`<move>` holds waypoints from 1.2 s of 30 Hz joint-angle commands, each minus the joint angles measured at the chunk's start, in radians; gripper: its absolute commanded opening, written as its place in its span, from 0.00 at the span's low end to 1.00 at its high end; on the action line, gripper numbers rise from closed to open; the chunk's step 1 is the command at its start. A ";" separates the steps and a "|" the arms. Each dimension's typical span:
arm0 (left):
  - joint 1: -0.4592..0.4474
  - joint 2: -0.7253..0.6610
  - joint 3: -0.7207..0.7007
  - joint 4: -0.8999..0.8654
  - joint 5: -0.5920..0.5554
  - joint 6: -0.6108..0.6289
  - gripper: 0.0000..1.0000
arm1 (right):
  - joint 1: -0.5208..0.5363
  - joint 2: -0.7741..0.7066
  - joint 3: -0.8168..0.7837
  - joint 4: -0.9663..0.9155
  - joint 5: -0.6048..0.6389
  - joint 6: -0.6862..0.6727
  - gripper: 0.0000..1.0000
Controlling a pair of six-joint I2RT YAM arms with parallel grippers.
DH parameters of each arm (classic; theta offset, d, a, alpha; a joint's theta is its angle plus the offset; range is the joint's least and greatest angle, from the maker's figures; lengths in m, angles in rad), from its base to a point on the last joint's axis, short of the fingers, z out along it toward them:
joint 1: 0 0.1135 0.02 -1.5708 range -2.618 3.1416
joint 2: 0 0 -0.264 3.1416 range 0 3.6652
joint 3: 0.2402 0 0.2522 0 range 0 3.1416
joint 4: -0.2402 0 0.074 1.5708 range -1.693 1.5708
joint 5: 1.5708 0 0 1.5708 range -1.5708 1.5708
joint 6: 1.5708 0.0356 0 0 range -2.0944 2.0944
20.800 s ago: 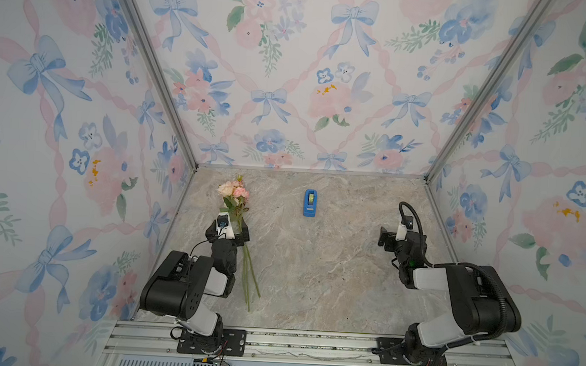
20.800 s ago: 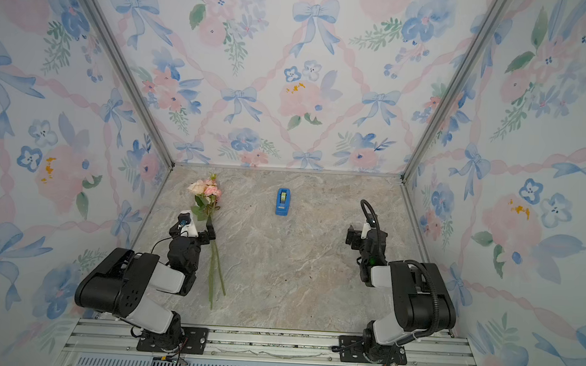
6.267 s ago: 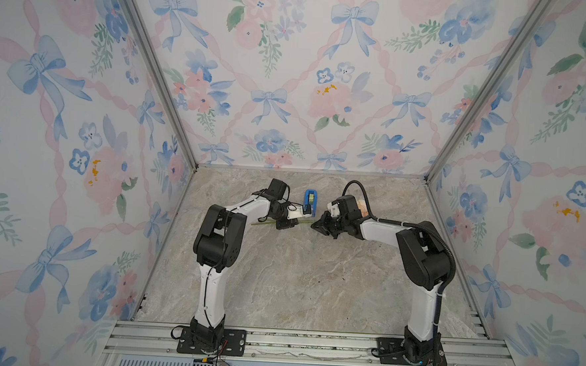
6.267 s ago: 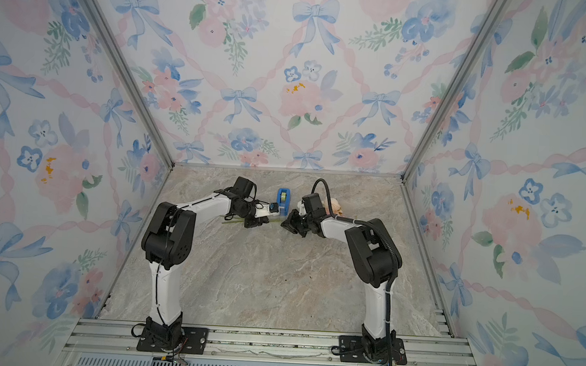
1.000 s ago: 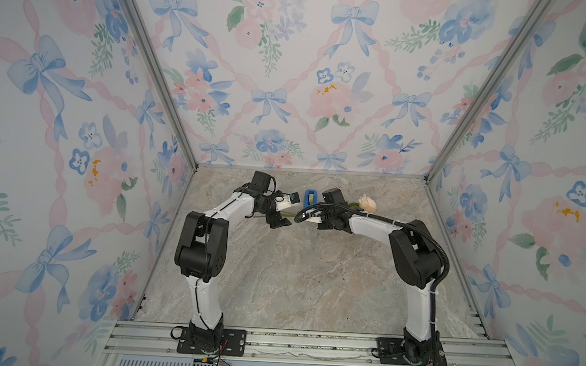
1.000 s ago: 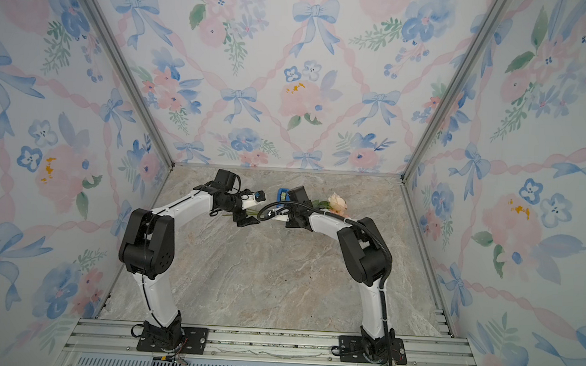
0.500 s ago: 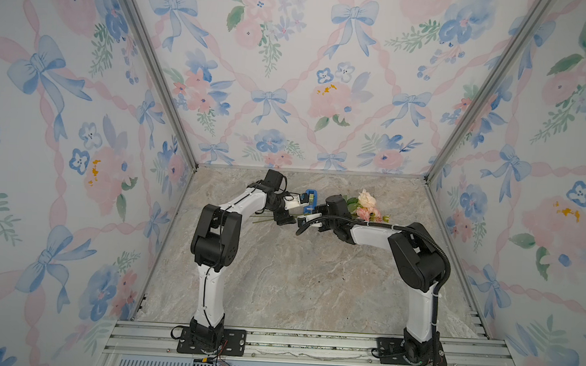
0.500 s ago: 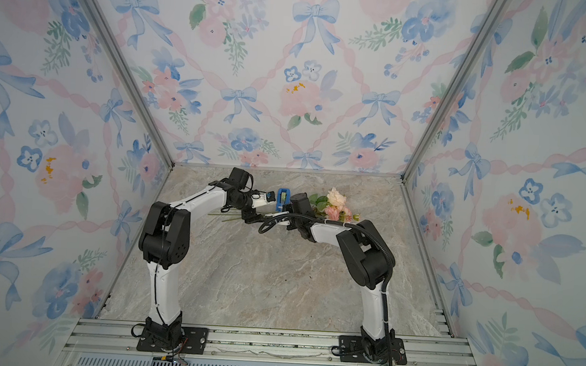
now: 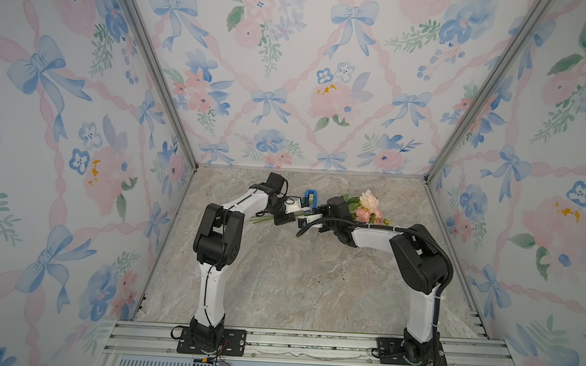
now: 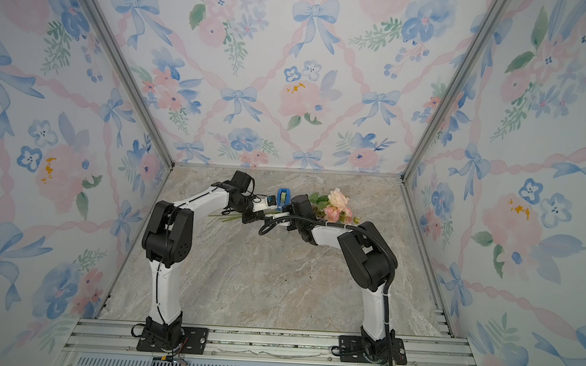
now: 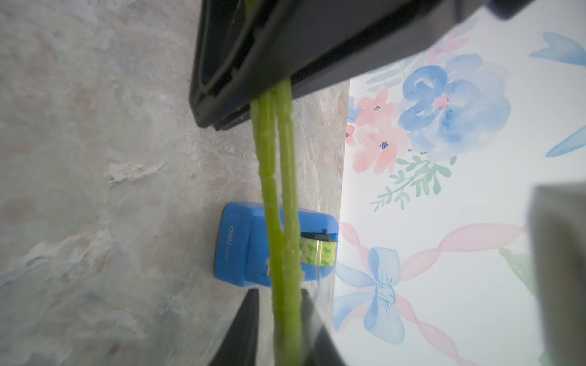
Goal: Wrap bouquets with tape
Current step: Wrap the tape around the bouquet.
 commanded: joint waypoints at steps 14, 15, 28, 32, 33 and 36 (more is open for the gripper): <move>-0.013 -0.048 -0.004 0.005 -0.011 0.131 0.00 | -0.113 -0.319 -0.064 -0.116 -0.093 0.434 0.97; -0.016 -0.053 -0.006 0.006 -0.024 0.135 0.00 | -0.121 -0.320 -0.042 -0.140 -0.084 0.465 0.97; -0.053 -0.198 -0.133 0.212 -0.160 0.177 0.00 | -0.191 -0.250 0.272 -0.762 -0.356 0.494 0.93; -0.057 -0.273 -0.242 0.365 -0.153 0.179 0.00 | -0.202 -0.197 0.363 -0.905 -0.410 0.482 0.85; -0.059 -0.290 -0.278 0.419 -0.155 0.177 0.00 | -0.201 -0.187 0.376 -0.925 -0.416 0.476 0.84; -0.063 -0.326 -0.368 0.538 -0.156 0.186 0.00 | -0.190 -0.162 0.408 -0.981 -0.427 0.450 0.83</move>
